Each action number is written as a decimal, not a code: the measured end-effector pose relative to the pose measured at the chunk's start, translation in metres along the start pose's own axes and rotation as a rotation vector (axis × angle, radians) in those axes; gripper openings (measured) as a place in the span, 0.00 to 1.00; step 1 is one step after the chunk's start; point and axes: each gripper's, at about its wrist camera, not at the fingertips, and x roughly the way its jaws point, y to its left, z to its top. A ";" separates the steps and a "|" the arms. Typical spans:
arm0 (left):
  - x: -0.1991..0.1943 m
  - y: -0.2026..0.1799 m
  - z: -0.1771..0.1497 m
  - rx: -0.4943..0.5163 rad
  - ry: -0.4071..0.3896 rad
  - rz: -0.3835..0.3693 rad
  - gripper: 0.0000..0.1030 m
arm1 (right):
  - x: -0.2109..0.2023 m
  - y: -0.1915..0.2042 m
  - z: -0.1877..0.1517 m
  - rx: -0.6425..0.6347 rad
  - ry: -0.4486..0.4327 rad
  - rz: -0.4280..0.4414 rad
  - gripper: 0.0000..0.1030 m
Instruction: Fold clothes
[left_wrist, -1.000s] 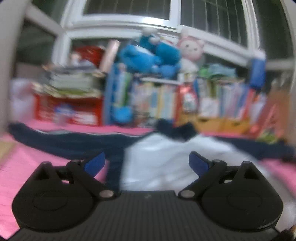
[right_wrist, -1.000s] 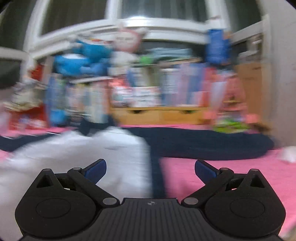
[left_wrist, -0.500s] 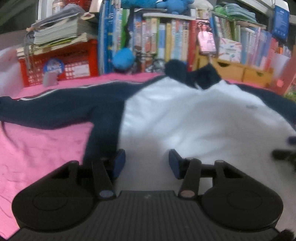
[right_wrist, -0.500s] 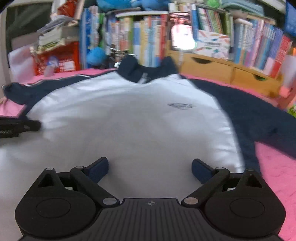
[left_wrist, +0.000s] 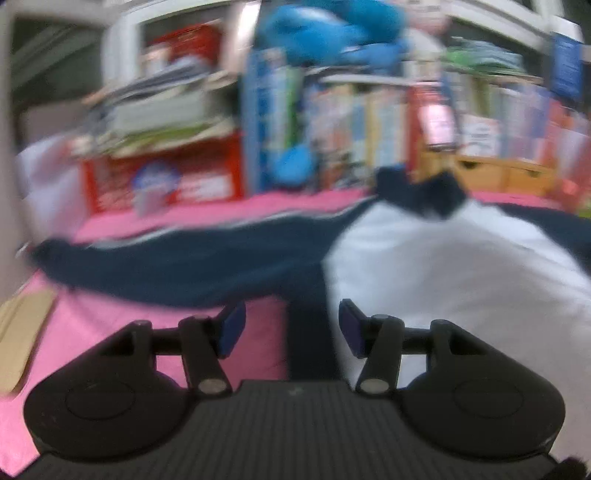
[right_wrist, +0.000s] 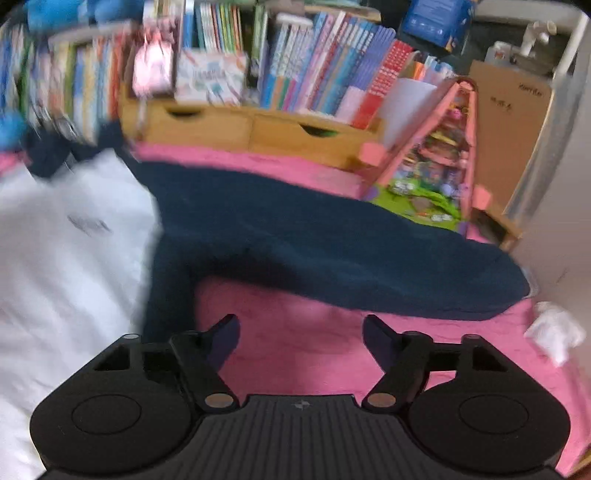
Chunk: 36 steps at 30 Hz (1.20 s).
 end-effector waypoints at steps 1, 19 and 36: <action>0.006 -0.009 0.004 -0.004 0.000 -0.042 0.52 | -0.006 0.009 0.004 0.005 -0.017 0.083 0.70; 0.104 0.121 0.027 -0.170 0.136 0.135 0.37 | 0.040 0.167 0.005 -0.150 0.012 0.435 0.83; 0.173 0.307 0.033 -0.274 0.169 0.549 0.38 | 0.050 0.170 0.007 -0.134 0.035 0.382 0.99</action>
